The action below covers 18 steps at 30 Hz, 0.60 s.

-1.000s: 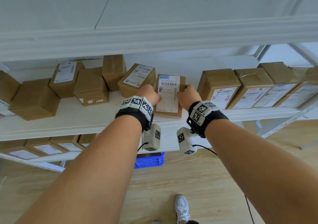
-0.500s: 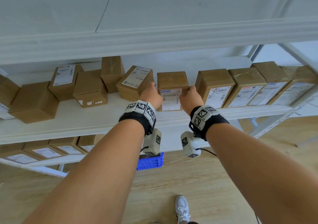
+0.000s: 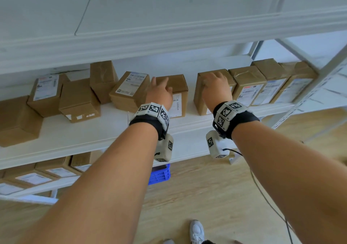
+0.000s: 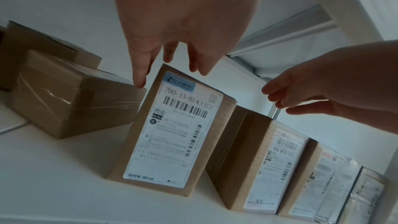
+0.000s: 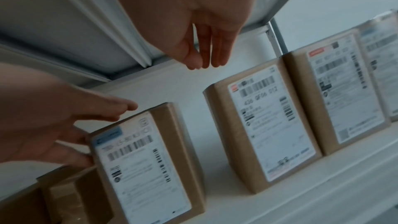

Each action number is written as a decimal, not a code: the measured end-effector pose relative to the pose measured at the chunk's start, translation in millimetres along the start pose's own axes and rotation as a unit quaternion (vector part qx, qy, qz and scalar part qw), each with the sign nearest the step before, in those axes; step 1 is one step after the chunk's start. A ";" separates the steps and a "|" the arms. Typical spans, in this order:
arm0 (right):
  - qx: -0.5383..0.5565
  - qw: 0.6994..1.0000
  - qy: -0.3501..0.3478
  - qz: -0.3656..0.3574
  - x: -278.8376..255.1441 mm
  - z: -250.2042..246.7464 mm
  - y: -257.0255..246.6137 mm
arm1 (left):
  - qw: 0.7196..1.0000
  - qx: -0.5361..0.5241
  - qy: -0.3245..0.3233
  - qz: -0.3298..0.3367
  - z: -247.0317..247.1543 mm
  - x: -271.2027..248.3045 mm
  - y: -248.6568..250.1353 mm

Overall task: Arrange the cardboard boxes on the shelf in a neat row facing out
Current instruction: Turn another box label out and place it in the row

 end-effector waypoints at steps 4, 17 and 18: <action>-0.062 0.992 -0.107 0.009 11.6 3.1 25.0 | 1.000 -0.012 -0.006 -0.014 9.5 -6.7 13.4; -0.068 0.993 -0.081 -0.055 10.1 4.6 38.2 | 1.000 -0.012 0.005 0.002 34.0 -10.6 41.9; -0.067 0.993 -0.078 -0.057 9.2 4.8 38.5 | 1.000 -0.012 0.006 -0.001 35.3 -10.6 42.5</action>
Point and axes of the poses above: each hand's wrist, its own x-axis towards the middle knuckle, its own z-axis out of the palm, y = z × x, the point moved 6 cm from there along x, towards the middle knuckle, and after that the axes turned 3 degrees about -x, right-handed, at the moved point
